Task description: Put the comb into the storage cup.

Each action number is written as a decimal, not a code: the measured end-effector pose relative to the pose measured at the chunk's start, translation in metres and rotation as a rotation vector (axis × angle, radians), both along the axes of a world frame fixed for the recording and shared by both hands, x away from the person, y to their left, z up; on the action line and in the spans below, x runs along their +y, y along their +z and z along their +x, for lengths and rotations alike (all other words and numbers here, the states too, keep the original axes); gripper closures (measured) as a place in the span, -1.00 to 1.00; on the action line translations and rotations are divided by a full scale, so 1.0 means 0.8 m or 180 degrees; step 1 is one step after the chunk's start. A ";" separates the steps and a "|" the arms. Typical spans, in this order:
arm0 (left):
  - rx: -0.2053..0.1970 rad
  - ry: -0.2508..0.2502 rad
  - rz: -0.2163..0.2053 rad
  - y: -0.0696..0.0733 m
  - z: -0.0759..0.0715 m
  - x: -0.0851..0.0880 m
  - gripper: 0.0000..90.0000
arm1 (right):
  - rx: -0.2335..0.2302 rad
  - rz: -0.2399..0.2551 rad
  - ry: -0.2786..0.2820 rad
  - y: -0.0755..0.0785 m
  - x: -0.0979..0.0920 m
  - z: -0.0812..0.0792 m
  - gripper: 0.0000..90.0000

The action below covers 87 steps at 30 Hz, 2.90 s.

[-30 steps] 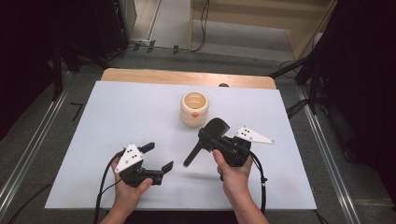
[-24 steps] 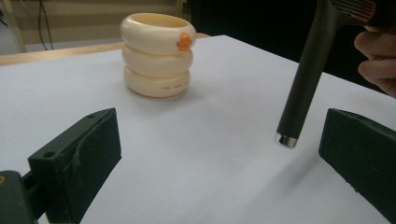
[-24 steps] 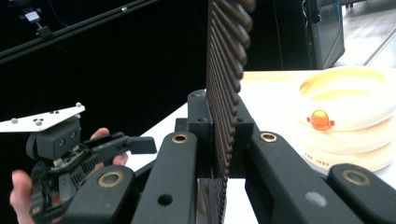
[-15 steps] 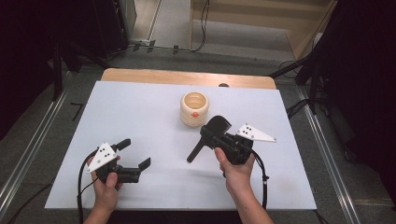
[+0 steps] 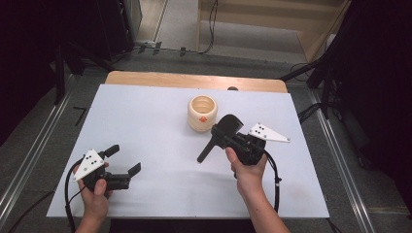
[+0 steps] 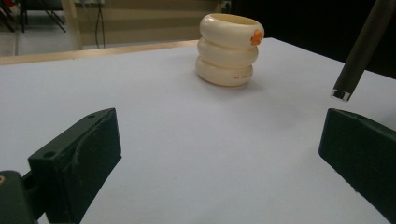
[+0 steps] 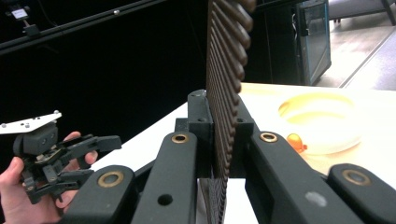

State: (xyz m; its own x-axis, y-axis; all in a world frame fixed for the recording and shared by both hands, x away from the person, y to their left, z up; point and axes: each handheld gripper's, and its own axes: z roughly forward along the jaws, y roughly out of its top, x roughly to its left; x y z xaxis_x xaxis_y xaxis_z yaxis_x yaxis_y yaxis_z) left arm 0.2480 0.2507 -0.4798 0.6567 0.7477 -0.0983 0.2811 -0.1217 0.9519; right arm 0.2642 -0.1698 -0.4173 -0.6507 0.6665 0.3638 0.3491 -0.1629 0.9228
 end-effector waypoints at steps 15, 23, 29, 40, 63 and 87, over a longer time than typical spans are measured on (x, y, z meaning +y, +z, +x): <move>0.0007 0.0145 -0.0050 -0.005 -0.001 0.026 -1.00 | -0.0061 -0.0041 -0.0026 0.004 -0.006 0.010 0.84; 0.0021 0.0177 0.0000 -0.012 -0.001 0.021 -1.00 | -0.0112 -0.0044 -0.0052 0.013 -0.007 0.018 0.84; 0.0015 0.0179 0.0010 -0.013 -0.002 0.020 -1.00 | -0.0157 -0.0049 -0.0069 0.019 -0.007 0.024 0.84; 0.0016 0.0168 -0.0009 -0.013 -0.001 0.021 -1.00 | -0.0186 -0.0069 -0.0086 0.026 -0.008 0.032 0.84; -0.0018 0.0149 0.0003 -0.014 -0.003 0.020 -1.00 | -0.0305 -0.0141 -0.0167 0.051 -0.009 0.054 0.84; -0.0021 0.0146 -0.0003 -0.013 -0.003 0.020 -1.00 | -0.0497 -0.0198 -0.0261 0.073 -0.020 0.084 0.84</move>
State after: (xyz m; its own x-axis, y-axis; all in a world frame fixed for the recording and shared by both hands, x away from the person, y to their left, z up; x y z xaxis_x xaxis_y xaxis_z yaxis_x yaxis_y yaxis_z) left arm 0.2452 0.2665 -0.4905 0.6223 0.7770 -0.0949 0.2802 -0.1079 0.9539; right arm 0.3315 -0.1857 -0.3591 -0.6386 0.7377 0.2190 0.1887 -0.1258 0.9739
